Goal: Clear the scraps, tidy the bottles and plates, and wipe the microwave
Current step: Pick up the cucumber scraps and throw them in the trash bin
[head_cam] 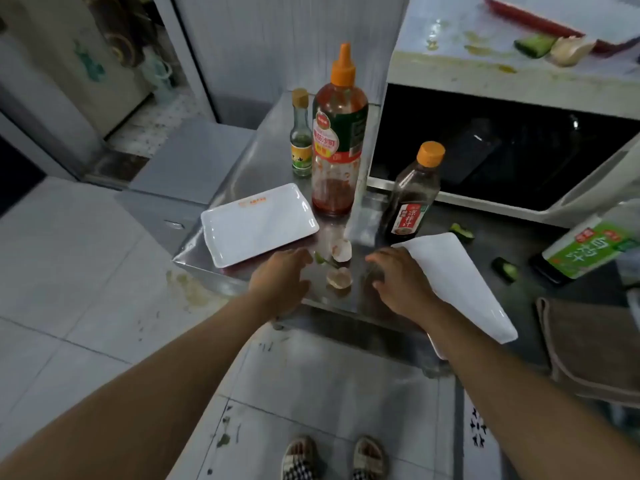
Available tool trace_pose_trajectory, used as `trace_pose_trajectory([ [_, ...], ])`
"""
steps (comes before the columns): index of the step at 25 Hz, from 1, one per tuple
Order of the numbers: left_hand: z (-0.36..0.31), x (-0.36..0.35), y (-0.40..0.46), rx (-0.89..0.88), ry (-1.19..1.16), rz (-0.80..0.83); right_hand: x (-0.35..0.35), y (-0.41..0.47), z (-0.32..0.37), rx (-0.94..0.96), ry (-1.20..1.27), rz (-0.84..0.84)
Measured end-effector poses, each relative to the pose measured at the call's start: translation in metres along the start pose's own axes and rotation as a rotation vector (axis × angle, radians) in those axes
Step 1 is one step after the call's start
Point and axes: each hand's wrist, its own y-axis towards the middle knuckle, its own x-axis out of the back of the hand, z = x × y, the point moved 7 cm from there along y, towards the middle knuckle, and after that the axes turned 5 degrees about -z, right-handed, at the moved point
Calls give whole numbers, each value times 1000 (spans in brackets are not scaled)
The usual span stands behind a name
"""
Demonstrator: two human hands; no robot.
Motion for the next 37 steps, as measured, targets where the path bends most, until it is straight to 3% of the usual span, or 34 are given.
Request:
trace_pose_trajectory([
  [5,4,-9,10,79,72,-47,-9,20,-9,111,-110,-33],
  [9,-5,-7,17,41,114,-137,-12,25,-10,172,-205,-62],
  [21,-15,-17,44,-16,200,-146,-20,31,-9,321,-187,-126],
  [28,-10,-27,53,32,200,-133,4,29,-16,280,16,-199],
  [37,-2,-30,58,46,148,-112,4,26,-23,195,71,-224],
])
